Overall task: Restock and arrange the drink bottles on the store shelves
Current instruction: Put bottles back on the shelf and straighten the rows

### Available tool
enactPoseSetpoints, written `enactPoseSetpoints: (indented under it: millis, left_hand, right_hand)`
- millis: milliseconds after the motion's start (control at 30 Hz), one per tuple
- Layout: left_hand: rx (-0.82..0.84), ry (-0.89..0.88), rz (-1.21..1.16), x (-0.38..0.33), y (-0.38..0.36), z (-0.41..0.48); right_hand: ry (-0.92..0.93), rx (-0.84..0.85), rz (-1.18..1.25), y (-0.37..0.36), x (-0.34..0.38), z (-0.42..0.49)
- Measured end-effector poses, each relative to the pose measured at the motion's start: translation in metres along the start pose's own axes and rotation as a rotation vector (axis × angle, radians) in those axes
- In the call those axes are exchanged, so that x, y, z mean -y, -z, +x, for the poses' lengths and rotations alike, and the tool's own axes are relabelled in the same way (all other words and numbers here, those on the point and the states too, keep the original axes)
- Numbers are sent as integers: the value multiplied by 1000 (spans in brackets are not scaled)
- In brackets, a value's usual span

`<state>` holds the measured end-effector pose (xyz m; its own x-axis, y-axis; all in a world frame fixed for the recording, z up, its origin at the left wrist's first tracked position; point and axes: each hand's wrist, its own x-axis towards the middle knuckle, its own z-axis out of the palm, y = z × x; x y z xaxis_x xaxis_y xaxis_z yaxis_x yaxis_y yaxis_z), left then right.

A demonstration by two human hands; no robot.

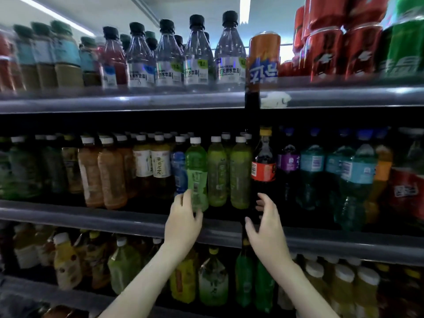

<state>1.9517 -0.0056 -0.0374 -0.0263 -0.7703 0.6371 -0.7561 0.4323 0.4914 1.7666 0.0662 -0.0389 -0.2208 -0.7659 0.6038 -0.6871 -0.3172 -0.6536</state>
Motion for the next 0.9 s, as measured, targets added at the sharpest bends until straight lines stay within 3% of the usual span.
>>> enactPoseSetpoints:
  millis: [267, 633, 800, 900]
  left_hand:
    - [182, 29, -59, 23, 2, 67]
    - [254, 40, 74, 21, -17, 87]
    - [241, -32, -42, 35, -6, 63]
    - [159, -208, -87, 53, -1, 29]
  right_hand:
    - [5, -54, -28, -69, 48, 3]
    - [-140, 14, -220, -61, 42, 6]
    - [-66, -42, -293, -83, 38, -7]
    - [87, -102, -469, -103, 21, -27]
